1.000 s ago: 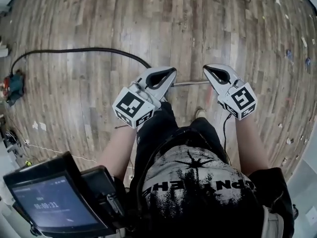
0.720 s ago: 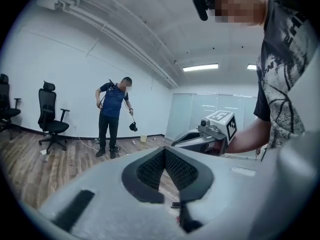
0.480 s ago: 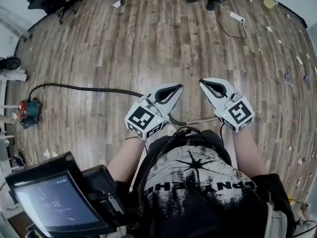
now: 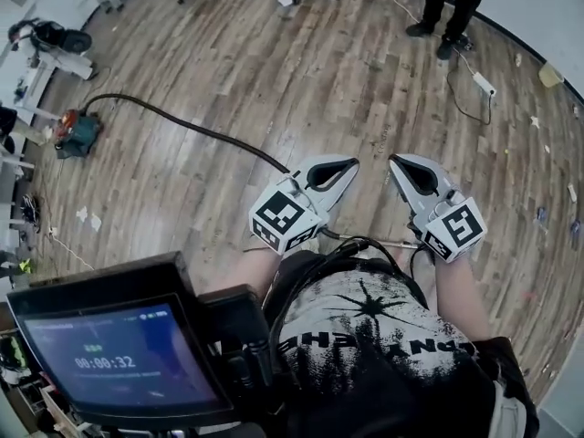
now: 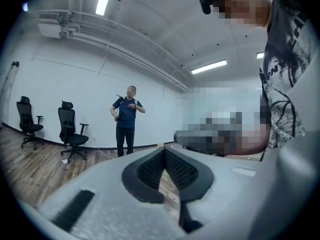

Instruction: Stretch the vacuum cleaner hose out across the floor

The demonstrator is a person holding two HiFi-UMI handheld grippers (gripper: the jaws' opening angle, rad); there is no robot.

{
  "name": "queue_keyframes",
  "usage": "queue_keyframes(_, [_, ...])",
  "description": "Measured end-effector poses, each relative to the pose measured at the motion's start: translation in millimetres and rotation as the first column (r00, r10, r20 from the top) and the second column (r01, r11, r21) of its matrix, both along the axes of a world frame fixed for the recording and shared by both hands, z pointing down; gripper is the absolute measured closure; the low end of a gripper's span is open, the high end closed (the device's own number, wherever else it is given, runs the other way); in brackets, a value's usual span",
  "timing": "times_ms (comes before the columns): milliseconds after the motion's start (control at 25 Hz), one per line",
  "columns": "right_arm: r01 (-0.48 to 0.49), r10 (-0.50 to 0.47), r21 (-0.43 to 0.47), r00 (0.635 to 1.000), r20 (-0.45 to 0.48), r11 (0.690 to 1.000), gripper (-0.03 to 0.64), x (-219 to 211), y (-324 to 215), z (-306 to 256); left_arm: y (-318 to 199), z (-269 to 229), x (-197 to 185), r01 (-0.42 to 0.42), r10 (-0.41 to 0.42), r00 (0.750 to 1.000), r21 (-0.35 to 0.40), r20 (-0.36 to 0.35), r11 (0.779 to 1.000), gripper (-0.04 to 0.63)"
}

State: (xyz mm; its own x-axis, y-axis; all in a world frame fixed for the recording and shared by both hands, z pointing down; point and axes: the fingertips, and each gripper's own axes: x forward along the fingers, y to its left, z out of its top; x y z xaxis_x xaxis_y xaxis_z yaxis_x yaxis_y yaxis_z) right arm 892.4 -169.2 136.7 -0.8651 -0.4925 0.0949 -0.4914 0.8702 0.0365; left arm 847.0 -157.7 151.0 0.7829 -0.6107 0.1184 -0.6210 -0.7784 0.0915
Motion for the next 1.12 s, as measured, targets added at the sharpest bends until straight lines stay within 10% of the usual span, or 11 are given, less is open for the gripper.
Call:
queue_keyframes(440, [0.215, -0.213, -0.026, 0.976, 0.046, 0.976, 0.611, 42.0, 46.9, -6.0, 49.2, -3.7, 34.8, 0.184, -0.185, 0.983, -0.008, -0.011, 0.983, 0.595])
queue_keyframes(1120, [0.195, -0.192, 0.028, 0.978, -0.080, 0.980, 0.611, 45.2, 53.3, 2.3, 51.4, -18.4, 53.3, 0.135, -0.135, 0.991, 0.022, -0.013, 0.991, 0.595])
